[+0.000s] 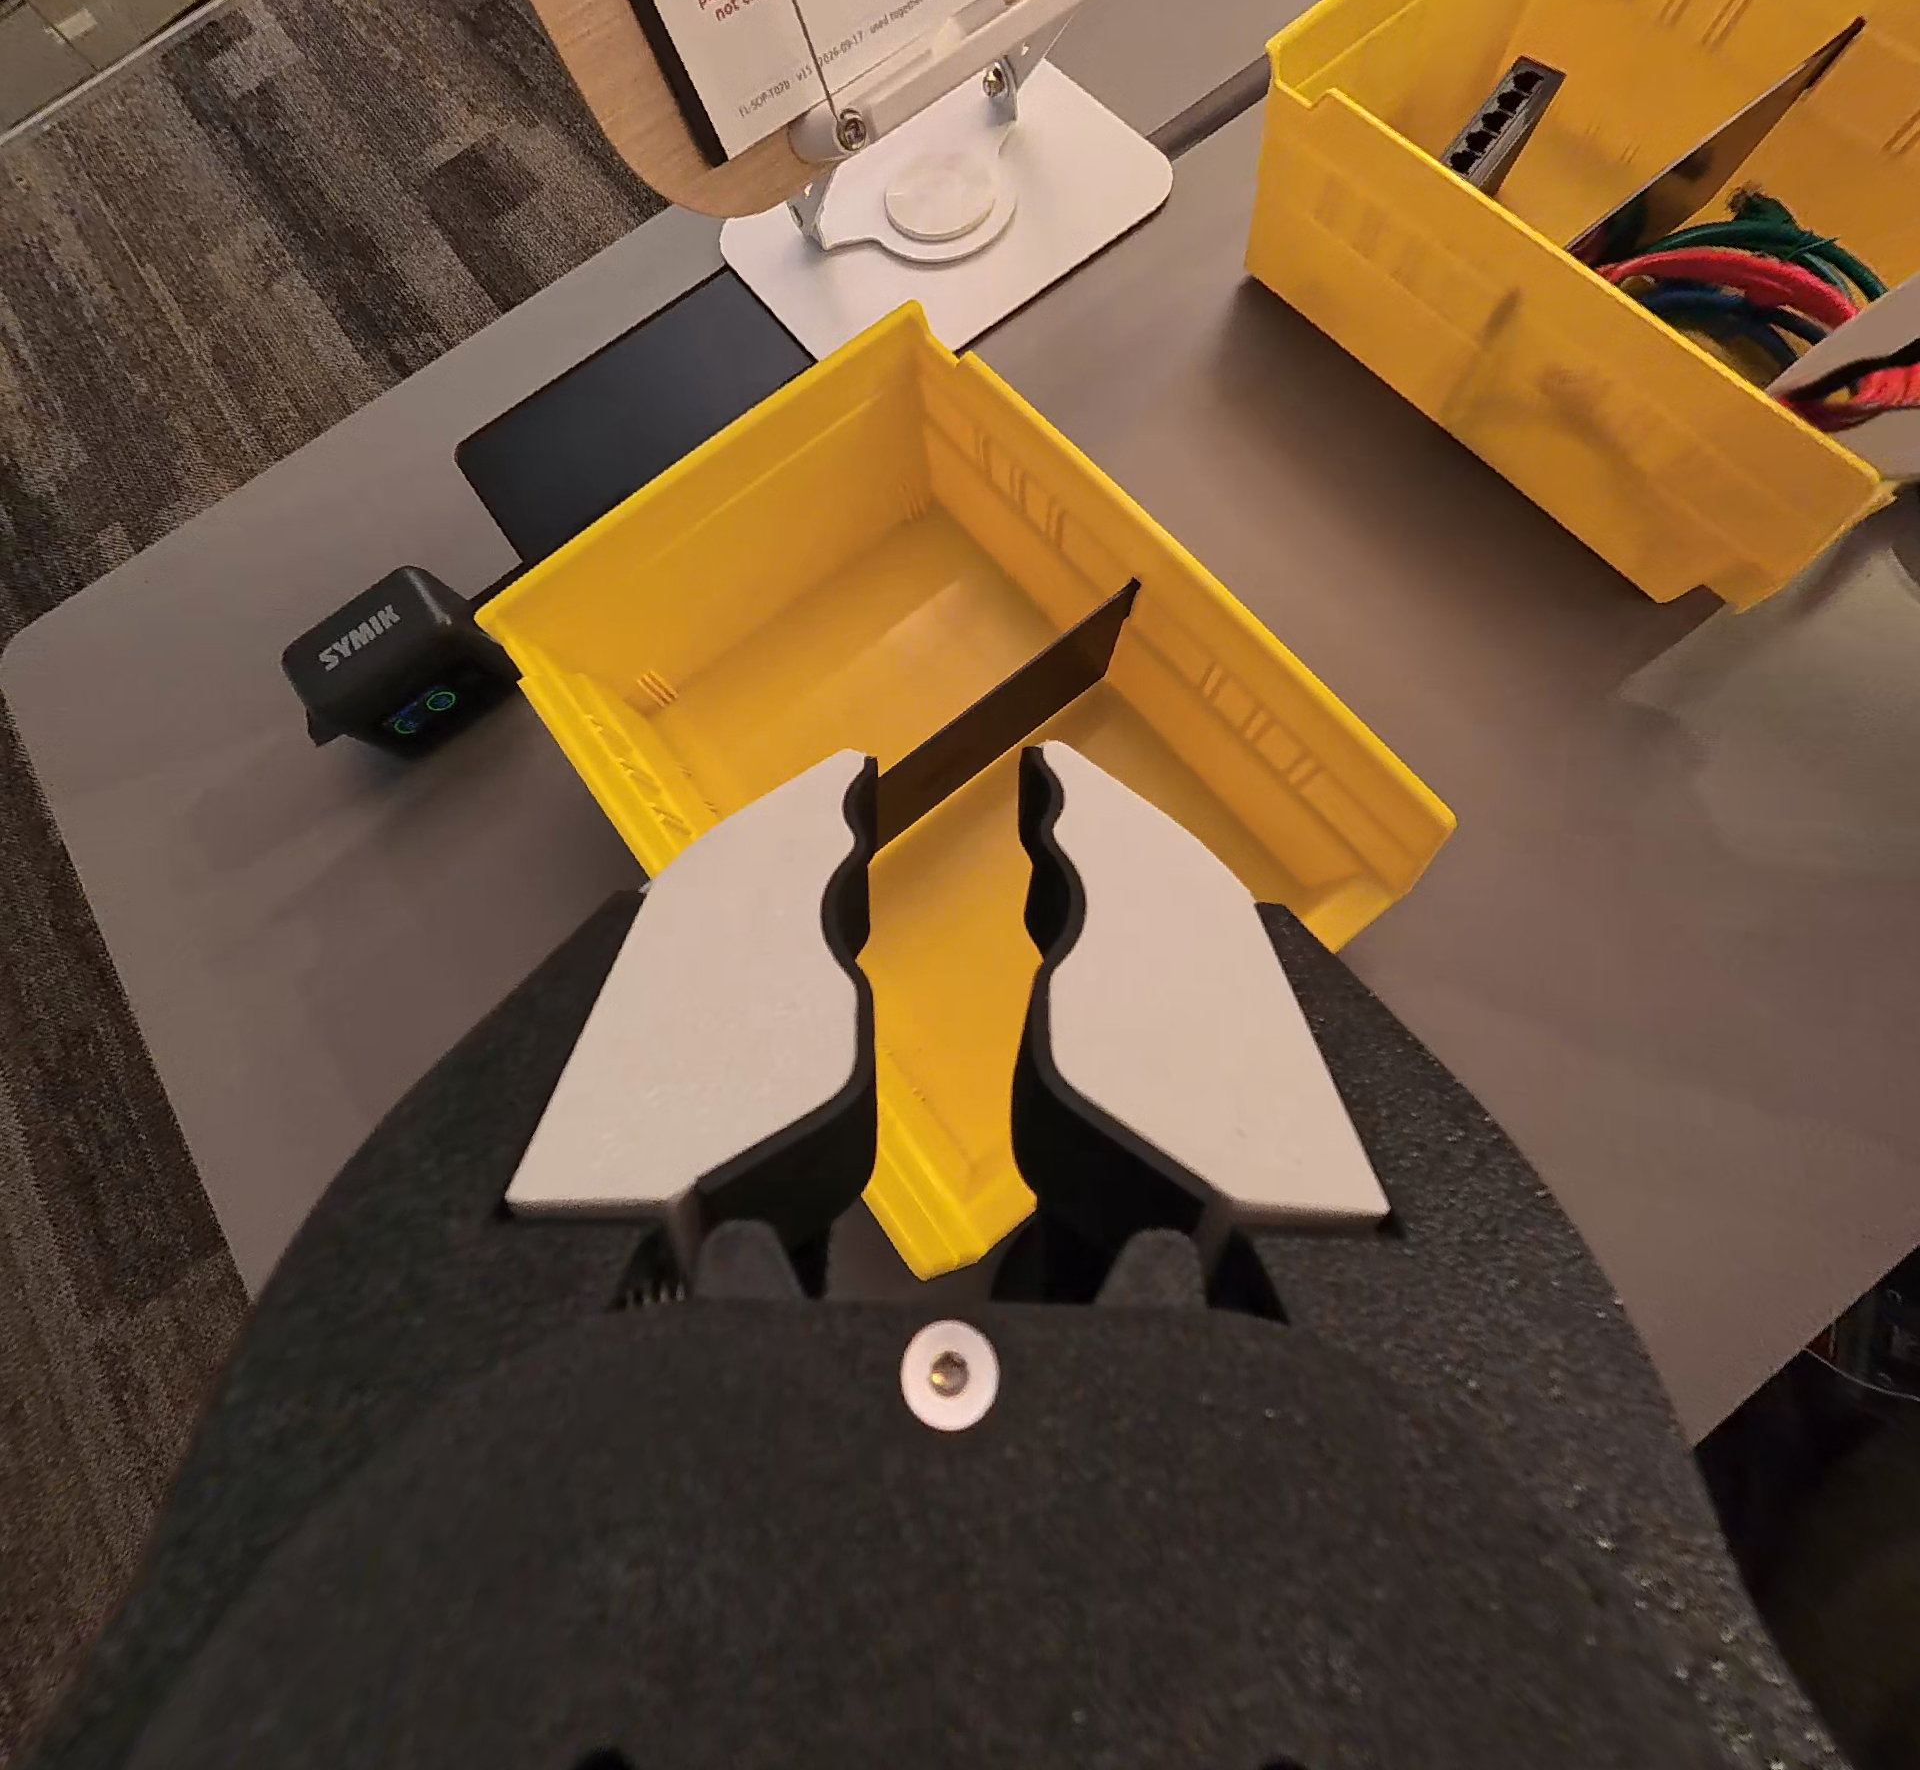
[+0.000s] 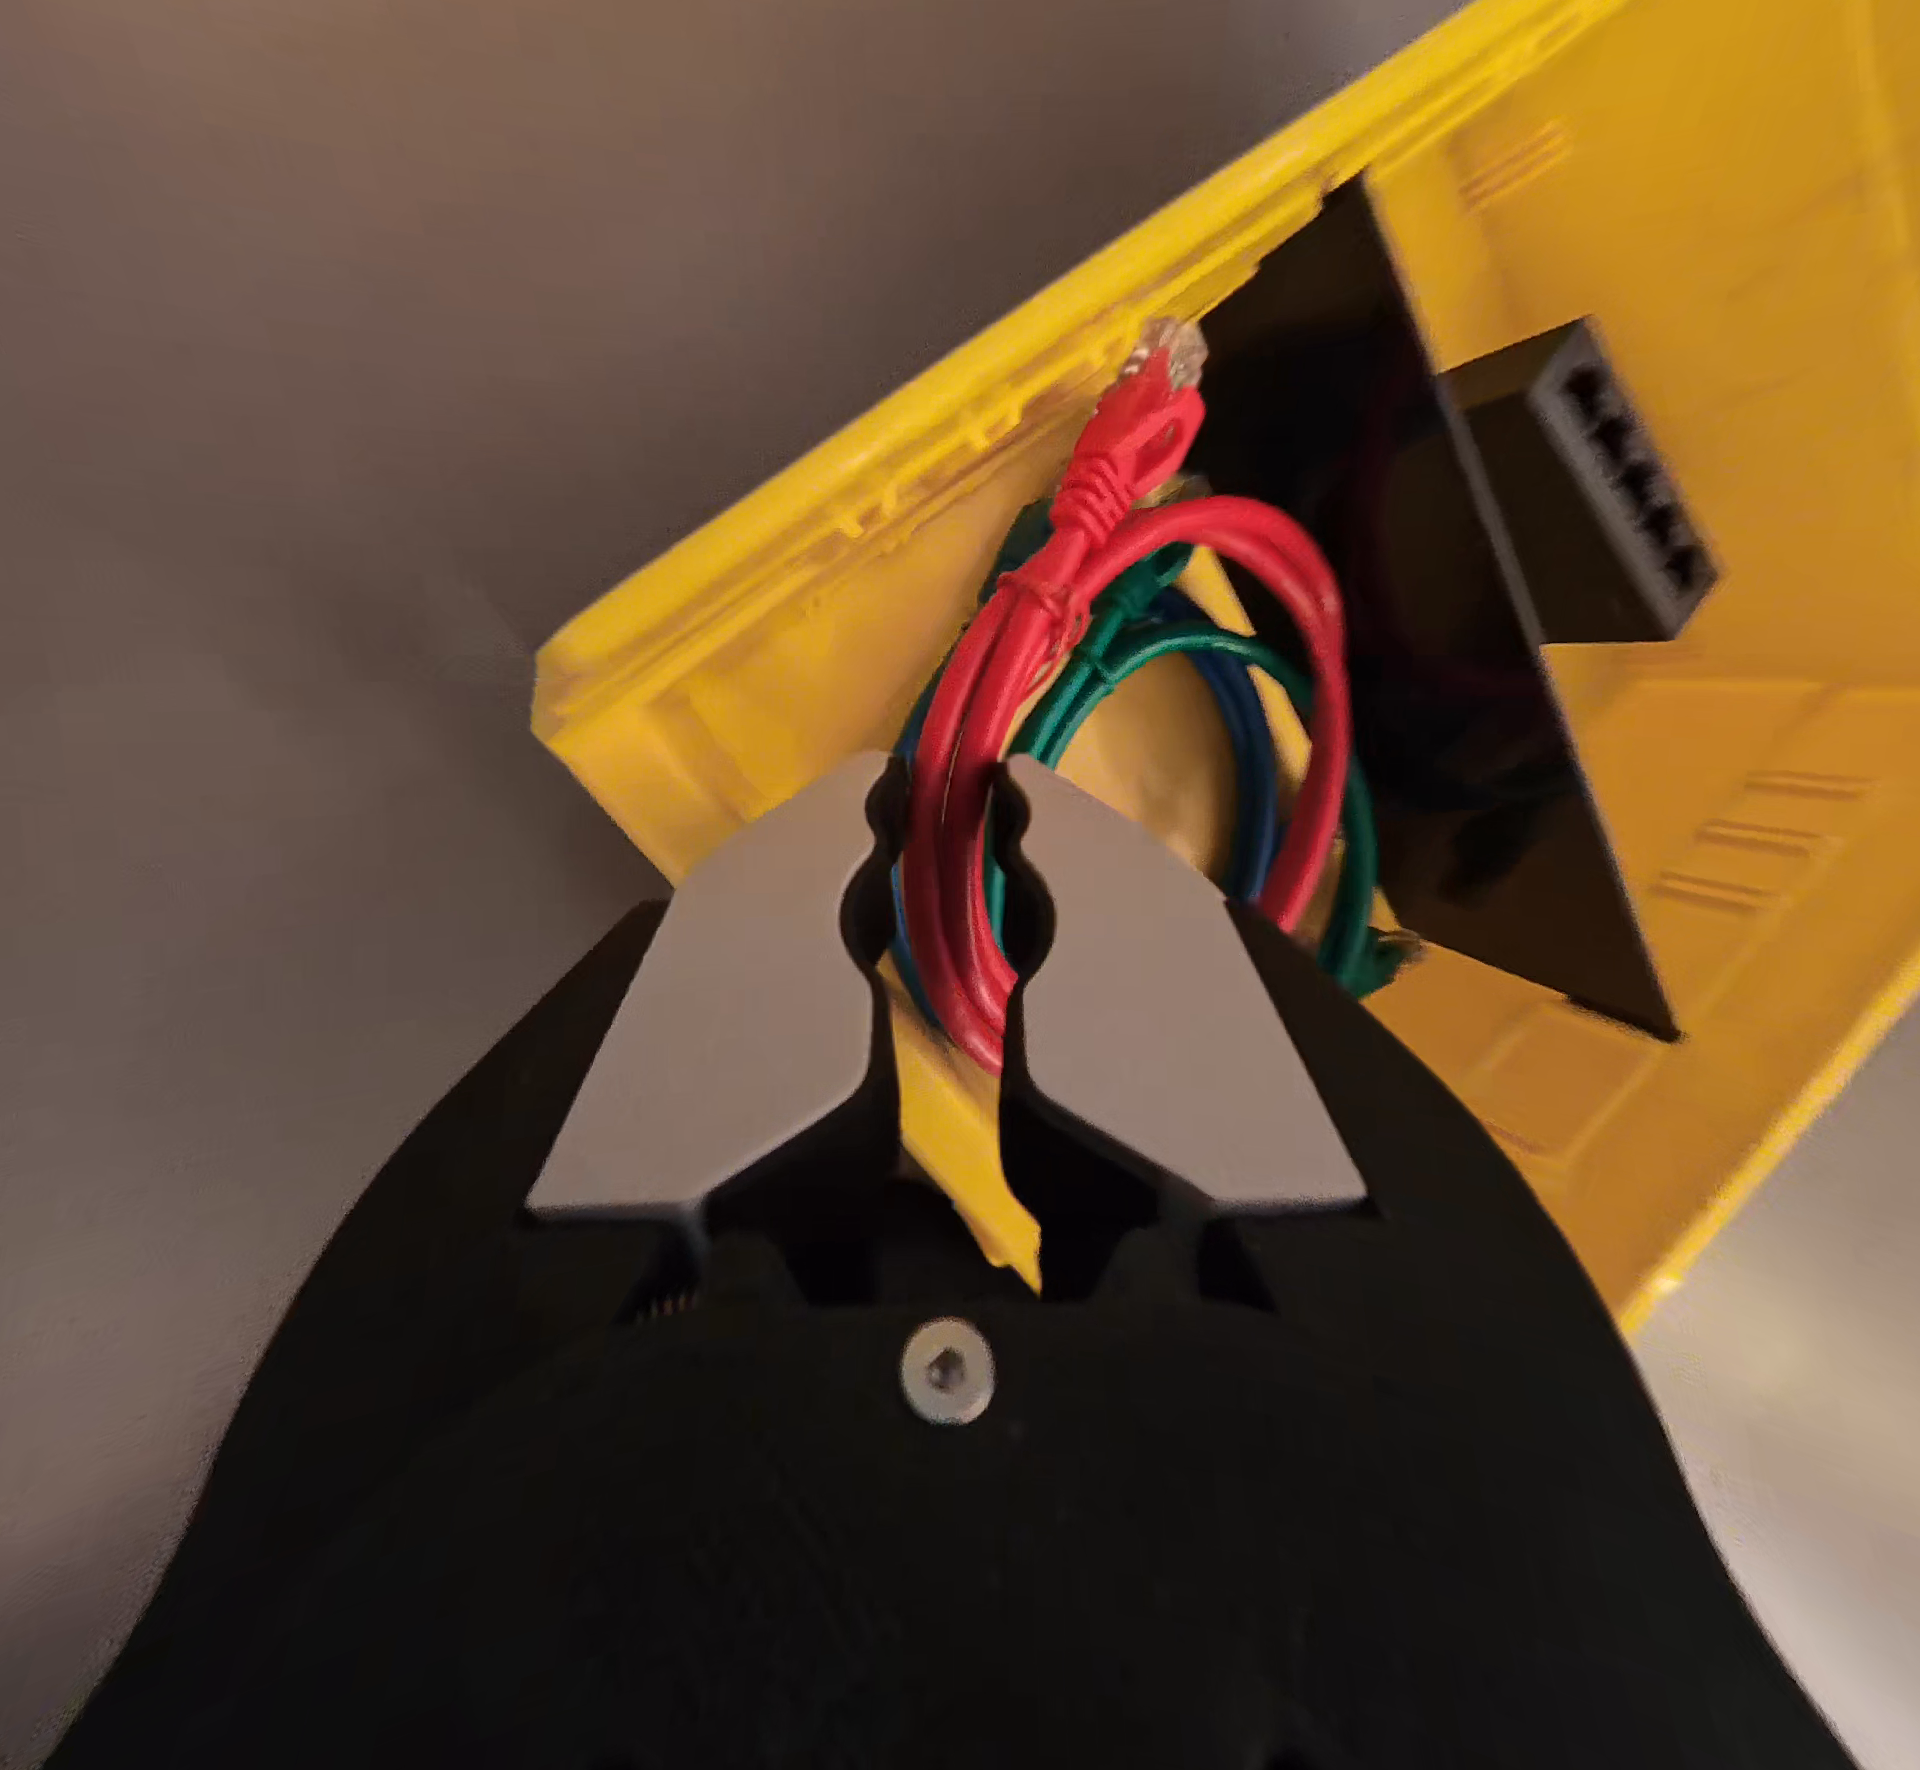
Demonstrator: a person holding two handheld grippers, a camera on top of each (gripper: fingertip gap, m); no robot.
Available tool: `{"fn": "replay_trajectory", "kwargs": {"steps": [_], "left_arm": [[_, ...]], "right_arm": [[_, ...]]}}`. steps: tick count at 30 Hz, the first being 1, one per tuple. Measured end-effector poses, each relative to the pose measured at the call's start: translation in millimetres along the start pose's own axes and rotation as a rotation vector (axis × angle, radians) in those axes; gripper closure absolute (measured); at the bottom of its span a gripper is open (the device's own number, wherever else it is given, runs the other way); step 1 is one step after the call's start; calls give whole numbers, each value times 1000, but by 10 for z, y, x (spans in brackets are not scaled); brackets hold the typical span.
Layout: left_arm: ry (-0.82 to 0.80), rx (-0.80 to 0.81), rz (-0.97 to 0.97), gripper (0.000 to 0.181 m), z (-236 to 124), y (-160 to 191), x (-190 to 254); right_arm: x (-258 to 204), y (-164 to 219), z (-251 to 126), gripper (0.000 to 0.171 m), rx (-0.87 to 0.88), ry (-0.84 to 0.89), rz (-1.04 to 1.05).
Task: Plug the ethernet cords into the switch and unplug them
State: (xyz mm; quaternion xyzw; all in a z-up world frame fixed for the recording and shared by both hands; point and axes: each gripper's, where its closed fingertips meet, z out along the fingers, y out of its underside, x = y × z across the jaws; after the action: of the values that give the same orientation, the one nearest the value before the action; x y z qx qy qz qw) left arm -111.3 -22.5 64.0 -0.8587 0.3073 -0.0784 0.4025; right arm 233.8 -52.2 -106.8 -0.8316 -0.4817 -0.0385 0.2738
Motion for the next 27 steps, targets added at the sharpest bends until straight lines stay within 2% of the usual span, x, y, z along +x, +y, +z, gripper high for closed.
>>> {"fn": "replay_trajectory", "kwargs": {"steps": [4,10,12,17,21,27], "left_arm": [[1,-1,16,156,-6,-6,35],[8,-4,36,156,10,-24,90],[9,-7,43,156,23,-28,106],[9,17,58,156,37,-87,134],[97,83,78,156,55,-216,295],[301,302,130,156,-20,-594,729]], "right_arm": [[222,-122,-307,158,124,64,17],[655,-260,-987,158,520,-22,199],[766,-322,-1277,159,715,-108,249],[890,-460,-2282,159,1318,-524,215],[1190,-485,-2662,159,1510,-503,175],[1476,-349,-3238,159,1819,-537,122]]}}
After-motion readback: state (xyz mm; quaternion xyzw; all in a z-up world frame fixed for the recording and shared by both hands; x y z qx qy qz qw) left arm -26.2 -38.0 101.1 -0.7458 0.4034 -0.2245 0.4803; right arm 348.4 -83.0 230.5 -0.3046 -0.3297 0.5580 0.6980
